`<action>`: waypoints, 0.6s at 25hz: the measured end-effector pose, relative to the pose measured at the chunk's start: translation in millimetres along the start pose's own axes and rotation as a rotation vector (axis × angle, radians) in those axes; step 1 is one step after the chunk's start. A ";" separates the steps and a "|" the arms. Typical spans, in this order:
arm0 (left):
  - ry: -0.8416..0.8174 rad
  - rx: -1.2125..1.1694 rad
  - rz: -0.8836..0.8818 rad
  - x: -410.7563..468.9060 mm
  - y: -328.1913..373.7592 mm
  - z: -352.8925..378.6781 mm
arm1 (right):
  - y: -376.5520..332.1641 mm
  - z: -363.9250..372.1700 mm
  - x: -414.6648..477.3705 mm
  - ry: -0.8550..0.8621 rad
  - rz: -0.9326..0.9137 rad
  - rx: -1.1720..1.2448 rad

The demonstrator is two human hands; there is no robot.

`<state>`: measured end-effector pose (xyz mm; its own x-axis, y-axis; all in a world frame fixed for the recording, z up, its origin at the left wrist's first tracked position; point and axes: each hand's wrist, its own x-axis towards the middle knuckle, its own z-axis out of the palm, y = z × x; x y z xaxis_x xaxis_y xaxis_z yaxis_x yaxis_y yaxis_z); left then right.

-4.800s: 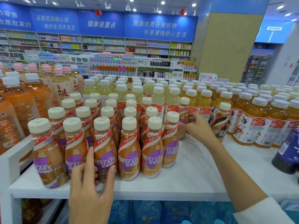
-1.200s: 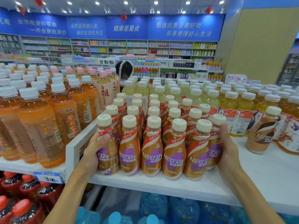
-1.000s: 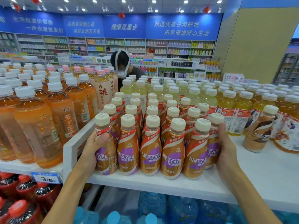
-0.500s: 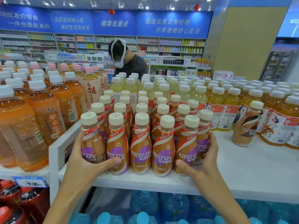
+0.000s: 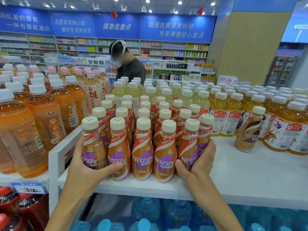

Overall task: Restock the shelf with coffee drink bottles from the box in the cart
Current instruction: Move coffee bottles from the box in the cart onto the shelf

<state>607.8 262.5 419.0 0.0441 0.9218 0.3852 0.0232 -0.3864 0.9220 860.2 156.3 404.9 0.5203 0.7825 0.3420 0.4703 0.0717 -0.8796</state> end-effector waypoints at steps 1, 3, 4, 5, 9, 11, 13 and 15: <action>0.000 0.001 0.001 0.3 0.3 -0.2 | -0.1 -2.3 -0.2 -0.017 0.000 0.035; 0.013 0.003 0.002 -1.5 1.8 0.1 | 1.1 -16.6 2.7 -0.069 0.028 0.146; 0.022 0.002 0.005 -4.0 2.5 0.6 | 1.1 -27.0 5.8 -0.107 0.048 0.178; 0.029 -0.003 0.008 -7.3 2.5 1.9 | 0.0 -38.4 10.3 -0.142 0.061 0.191; 0.041 0.021 0.028 -17.4 -0.3 8.4 | 2.7 -67.4 39.7 -0.271 0.082 0.210; 0.034 0.043 0.025 -15.7 -0.1 8.2 | 1.9 -64.8 49.4 -0.341 0.117 0.249; 0.025 0.052 0.024 -12.9 0.6 7.3 | 2.0 -62.1 57.9 -0.357 0.147 0.265; 0.027 0.052 0.018 -12.0 0.8 7.3 | 0.5 -61.1 61.9 -0.343 0.139 0.265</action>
<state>614.6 251.0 414.9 0.0182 0.9148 0.4035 0.0742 -0.4036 0.9119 936.2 167.0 445.9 0.2787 0.9522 0.1250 0.1906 0.0727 -0.9790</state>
